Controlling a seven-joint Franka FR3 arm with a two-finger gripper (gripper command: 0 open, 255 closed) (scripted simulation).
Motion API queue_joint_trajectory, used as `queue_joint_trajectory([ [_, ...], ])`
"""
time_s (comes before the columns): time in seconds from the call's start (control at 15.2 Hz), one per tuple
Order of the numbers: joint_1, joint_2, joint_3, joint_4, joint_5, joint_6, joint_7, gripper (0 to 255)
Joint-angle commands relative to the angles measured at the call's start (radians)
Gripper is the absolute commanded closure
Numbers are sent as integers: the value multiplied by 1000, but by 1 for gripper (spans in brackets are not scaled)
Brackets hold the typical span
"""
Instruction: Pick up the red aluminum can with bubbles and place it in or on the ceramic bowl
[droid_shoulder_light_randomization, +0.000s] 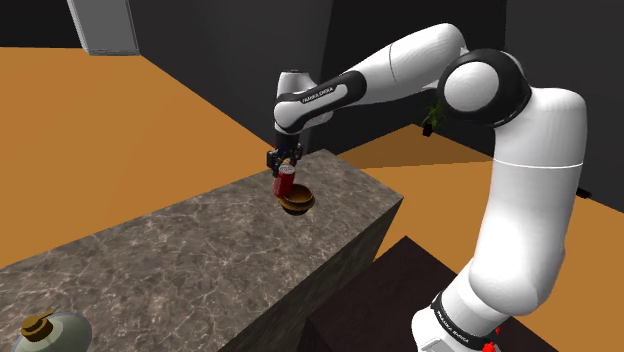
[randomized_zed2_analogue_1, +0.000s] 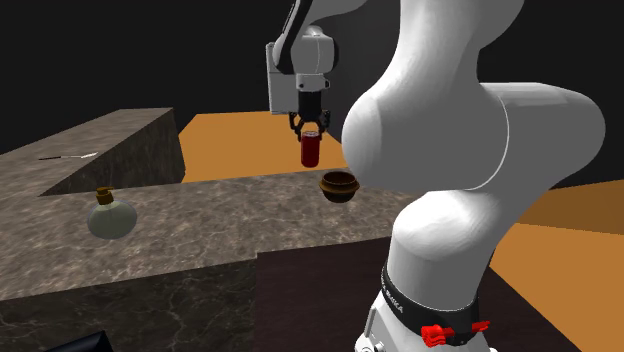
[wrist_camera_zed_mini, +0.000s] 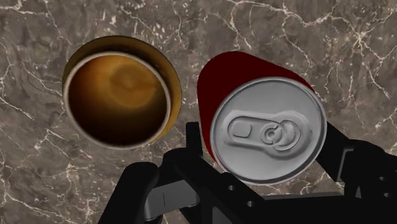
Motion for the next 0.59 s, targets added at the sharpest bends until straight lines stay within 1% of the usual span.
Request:
queue_joint_trajectory([
  [0.0,-27,19,-11,46,3,-27,-42,255],
  [0.4,-101,102,-41,204,10,-100,-157,255],
  [0.46,-113,119,-46,236,11,-114,-175,255],
  [0.53,-133,151,-54,294,12,-141,-206,255],
])
